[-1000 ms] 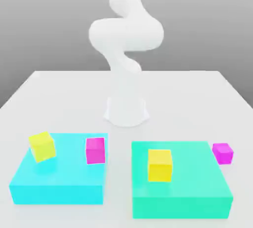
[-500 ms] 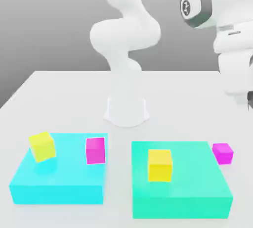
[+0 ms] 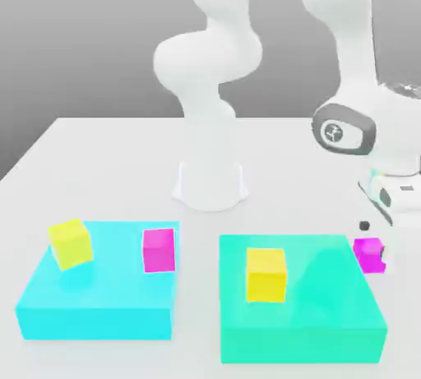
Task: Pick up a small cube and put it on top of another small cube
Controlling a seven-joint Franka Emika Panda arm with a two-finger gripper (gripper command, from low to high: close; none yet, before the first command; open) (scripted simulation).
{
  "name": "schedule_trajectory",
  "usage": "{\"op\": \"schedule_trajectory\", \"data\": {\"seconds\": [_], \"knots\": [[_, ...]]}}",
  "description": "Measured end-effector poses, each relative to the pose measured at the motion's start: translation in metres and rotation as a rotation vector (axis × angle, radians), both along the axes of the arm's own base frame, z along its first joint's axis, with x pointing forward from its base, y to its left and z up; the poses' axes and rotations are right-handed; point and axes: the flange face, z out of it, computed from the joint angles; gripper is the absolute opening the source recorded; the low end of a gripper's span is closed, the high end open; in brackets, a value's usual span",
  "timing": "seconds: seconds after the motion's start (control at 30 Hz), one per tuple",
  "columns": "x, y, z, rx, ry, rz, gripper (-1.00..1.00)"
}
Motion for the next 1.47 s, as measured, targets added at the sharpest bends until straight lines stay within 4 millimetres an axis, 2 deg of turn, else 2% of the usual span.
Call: {"op": "schedule_trajectory", "data": {"seconds": [0.23,0.43,0.47,0.57,0.6,0.7,0.8,0.97,1.13,1.2,1.37,1.4,1.47], "knots": [[0.000,0.000,-0.002,-0.002,0.000,0.000,-1.00],[0.000,0.000,0.051,-0.002,-0.001,0.000,-1.00],[0.008,-0.007,0.061,-0.003,-0.003,-0.025,-1.00],[0.047,-0.050,0.091,-0.005,-0.016,-0.161,-1.00],[0.061,-0.070,0.100,-0.006,-0.020,-0.220,-1.00],[0.085,-0.118,0.126,-0.008,-0.028,-0.348,-1.00],[0.103,-0.177,0.148,-0.010,-0.031,-0.497,-1.00],[0.106,-0.279,0.174,-0.008,-0.023,-0.753,-1.00],[0.082,-0.371,0.182,0.000,-0.001,-0.998,-1.00],[0.079,-0.381,0.169,0.003,0.006,-1.028,-1.00],[0.077,-0.385,0.124,0.002,0.005,-1.040,-1.00],[0.076,-0.386,0.119,0.001,0.003,-1.040,1.00],[0.076,-0.386,0.119,0.001,0.003,-1.040,1.00]]}}
